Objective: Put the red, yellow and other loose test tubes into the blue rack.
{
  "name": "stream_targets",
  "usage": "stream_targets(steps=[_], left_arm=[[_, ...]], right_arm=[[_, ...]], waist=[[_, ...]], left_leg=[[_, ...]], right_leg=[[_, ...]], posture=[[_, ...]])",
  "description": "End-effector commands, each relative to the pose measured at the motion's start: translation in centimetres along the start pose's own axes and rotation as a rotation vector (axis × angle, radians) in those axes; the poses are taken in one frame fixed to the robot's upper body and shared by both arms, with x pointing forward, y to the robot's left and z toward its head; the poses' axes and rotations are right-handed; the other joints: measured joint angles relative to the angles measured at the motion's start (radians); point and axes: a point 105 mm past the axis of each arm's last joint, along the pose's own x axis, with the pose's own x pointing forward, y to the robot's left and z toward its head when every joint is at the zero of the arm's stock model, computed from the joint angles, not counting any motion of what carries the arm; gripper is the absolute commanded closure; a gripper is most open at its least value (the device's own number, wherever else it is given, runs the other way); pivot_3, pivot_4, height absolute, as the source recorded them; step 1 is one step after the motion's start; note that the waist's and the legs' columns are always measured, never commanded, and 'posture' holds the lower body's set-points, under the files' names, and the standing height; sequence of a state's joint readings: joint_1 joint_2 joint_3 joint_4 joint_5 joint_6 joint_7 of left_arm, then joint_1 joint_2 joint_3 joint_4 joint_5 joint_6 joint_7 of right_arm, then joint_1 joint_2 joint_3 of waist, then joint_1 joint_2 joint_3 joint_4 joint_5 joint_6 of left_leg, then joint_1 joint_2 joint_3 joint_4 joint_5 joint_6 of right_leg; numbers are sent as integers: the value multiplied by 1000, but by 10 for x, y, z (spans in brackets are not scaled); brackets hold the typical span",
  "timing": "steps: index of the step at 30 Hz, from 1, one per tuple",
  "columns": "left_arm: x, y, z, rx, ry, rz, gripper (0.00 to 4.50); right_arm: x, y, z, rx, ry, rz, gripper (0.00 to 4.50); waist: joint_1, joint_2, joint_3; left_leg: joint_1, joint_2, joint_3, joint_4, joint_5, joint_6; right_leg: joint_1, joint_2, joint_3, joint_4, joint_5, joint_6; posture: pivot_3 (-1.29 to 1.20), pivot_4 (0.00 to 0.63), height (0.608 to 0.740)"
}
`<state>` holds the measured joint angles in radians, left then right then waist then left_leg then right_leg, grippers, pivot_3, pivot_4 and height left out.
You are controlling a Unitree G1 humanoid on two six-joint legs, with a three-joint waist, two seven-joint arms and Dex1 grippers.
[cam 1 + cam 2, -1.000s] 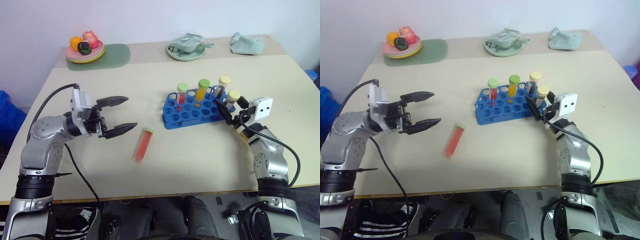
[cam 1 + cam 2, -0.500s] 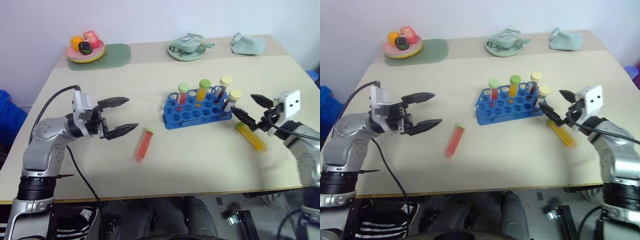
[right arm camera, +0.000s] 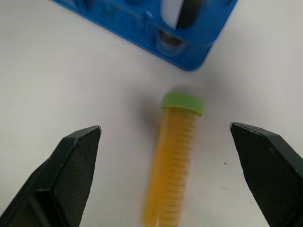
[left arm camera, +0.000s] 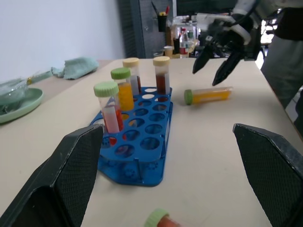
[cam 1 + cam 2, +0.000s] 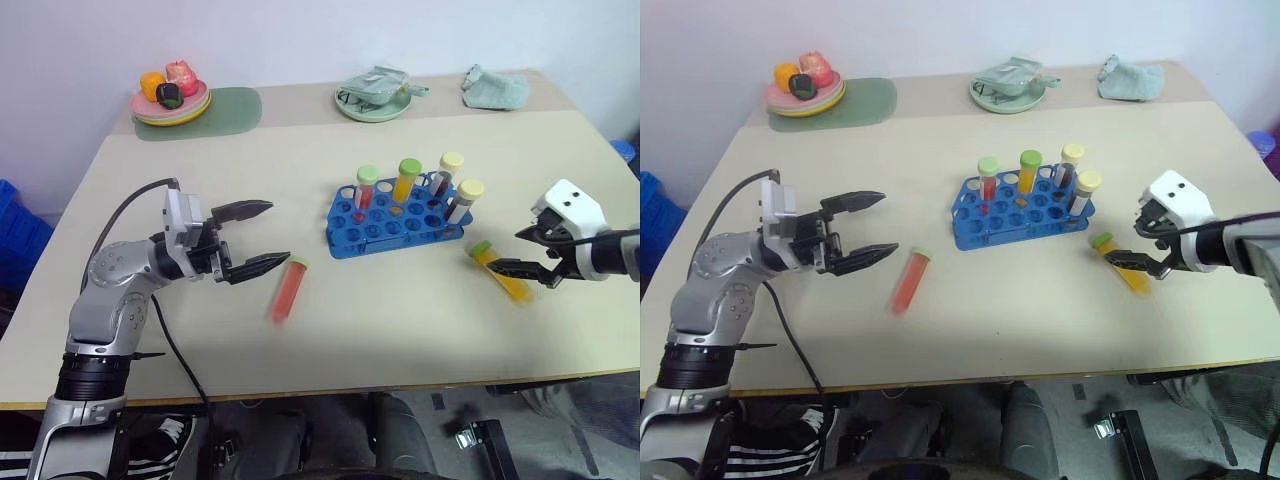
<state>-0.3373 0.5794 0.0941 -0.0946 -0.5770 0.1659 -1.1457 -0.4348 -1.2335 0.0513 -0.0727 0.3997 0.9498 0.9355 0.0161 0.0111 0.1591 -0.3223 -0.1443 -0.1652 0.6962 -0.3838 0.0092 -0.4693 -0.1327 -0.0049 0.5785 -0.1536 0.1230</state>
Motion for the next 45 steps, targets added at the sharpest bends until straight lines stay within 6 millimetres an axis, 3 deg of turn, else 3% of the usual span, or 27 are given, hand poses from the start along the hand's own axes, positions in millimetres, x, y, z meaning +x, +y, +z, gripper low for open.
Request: stream_targets(steps=[1, 10, 21, 42, 45], left_arm=[[0, -3, 10, 47, -16, 1, 0], [-5, -13, 9, 41, -9, 41, 0], [-4, -18, 9, 35, -14, 57, 0], [-2, -20, 10, 21, -11, 52, 0], [-3, -20, 9, 19, -9, 54, 0]], right_arm=[[1, -10, 3, -17, 85, -27, 33], [5, -17, -2, 118, 284, 24, 33], [0, -6, -23, 254, 439, 83, 33], [18, -6, -29, 316, 429, 24, 33], [20, -5, -31, 327, 427, 21, 1232]], waist=[[-1, 0, 0], [-1, 0, 0], [1, 0, 0], [-1, 0, 0], [-1, 0, 0]], left_leg=[[0, 0, 0, 0, 0, 0], [-2, 0, 0, 0, 0, 0], [-2, 0, 0, 0, 0, 0], [-2, 0, 1, 0, -1, 0], [-2, 0, 1, 0, 0, 0]], right_leg=[[0, 0, 0, 0, 0, 0], [-1, 0, 0, -1, 0, 1], [-2, 0, 0, 0, 1, 1], [-3, 0, 0, 0, 1, 1], [-3, 0, 0, 0, 1, 1]], posture=[[0, 150, 740], [0, 150, 740], [0, 150, 740], [0, 150, 740], [0, 150, 740]])
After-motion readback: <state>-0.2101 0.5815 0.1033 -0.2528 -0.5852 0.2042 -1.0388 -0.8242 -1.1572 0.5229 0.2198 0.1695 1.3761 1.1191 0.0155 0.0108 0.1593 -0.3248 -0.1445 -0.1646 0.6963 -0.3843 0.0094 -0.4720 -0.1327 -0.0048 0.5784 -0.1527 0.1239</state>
